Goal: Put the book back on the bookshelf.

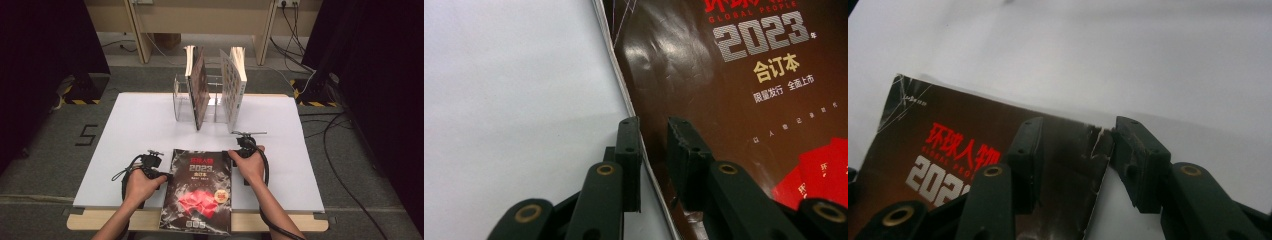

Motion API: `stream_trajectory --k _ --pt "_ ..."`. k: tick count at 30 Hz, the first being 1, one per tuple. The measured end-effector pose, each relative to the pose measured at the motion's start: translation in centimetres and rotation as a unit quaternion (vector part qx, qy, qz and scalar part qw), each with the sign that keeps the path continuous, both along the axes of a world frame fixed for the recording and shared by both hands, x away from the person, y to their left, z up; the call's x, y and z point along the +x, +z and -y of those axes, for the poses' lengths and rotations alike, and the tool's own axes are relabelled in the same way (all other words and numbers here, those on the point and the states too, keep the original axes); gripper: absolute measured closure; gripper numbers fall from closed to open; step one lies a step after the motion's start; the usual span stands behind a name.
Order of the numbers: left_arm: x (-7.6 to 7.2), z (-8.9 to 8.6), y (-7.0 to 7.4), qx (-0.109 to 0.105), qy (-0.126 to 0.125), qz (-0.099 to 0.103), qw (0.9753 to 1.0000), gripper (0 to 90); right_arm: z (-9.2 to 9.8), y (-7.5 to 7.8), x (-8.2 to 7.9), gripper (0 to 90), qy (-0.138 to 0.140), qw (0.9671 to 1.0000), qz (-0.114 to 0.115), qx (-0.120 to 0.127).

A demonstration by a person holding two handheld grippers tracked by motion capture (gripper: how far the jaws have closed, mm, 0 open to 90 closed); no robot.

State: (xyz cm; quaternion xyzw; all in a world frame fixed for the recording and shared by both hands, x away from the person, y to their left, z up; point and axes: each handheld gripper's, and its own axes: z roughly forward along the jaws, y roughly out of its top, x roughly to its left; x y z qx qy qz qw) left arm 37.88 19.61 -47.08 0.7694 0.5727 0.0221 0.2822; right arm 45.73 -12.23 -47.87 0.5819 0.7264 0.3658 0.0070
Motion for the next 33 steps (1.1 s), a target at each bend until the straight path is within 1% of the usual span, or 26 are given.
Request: stream_trajectory --k 3,4,6,9,10,12,14,16,20,21,24,25,27,30,32,33 --pt "0.0 0.0 0.0 0.000 0.000 0.000 1.0000 75.5 0.0 0.0 -0.3 57.9 0.003 1.0000 -0.003 -0.001" --pt "0.0 0.0 0.0 0.000 0.000 0.000 1.0000 75.5 0.1 0.1 -0.3 59.8 0.007 0.9999 -0.009 -0.002" --pt "0.0 0.0 0.0 0.002 -0.001 0.000 1.0000 75.5 0.1 0.1 -0.4 61.7 0.015 0.9996 -0.022 0.006" --pt "0.0 0.0 0.0 0.004 -0.004 0.002 1.0000 75.5 0.2 0.1 -0.4 65.0 0.027 0.9993 -0.024 0.002" --pt "-0.1 0.0 0.0 0.004 -0.005 0.002 1.0000 75.5 0.2 0.1 -0.4 67.0 0.027 0.9991 -0.031 0.004" --pt "-0.1 0.0 0.0 0.005 -0.006 0.002 1.0000 75.4 0.3 0.2 -0.4 72.1 0.030 0.9986 -0.041 0.010" --pt "-0.1 0.0 0.1 0.007 -0.008 0.002 0.9999 75.3 0.3 0.3 -0.3 77.5 0.035 0.9982 -0.045 0.019" --pt "-0.1 0.0 0.1 0.008 -0.010 0.003 0.9999 74.9 0.3 0.7 -0.3 83.1 0.040 0.9972 -0.052 0.036" --pt "-0.1 -0.1 0.1 0.007 -0.014 0.007 0.9999 73.6 0.2 1.4 -0.4 86.6 0.049 0.9969 -0.046 0.039" --pt "-0.1 -0.1 0.1 0.006 -0.015 0.008 0.9998 73.3 0.1 1.6 -0.5 86.8 0.046 0.9969 -0.047 0.044" --pt "0.0 -0.3 0.1 -0.004 -0.015 0.012 0.9998 69.8 0.1 2.1 -0.7 87.3 0.049 0.9969 -0.038 0.049" --pt "0.1 -0.3 0.1 -0.007 -0.013 0.016 0.9998 67.4 0.1 2.3 -0.8 87.3 0.048 0.9968 -0.035 0.053" --pt "0.1 -0.5 0.5 -0.006 -0.005 0.034 0.9994 62.6 0.2 2.8 -1.0 87.4 0.048 0.9966 -0.027 0.061" --pt "0.2 -0.9 1.2 -0.015 0.001 0.050 0.9986 58.3 0.2 3.9 -1.2 87.4 0.044 0.9968 -0.010 0.066" --pt "0.2 -1.0 1.5 -0.016 0.001 0.058 0.9982 55.8 0.3 4.7 -1.3 87.4 0.038 0.9970 0.006 0.068" --pt "0.2 -1.0 1.7 -0.018 0.003 0.064 0.9978 54.1 0.3 5.1 -1.3 87.4 0.035 0.9972 0.017 0.064"
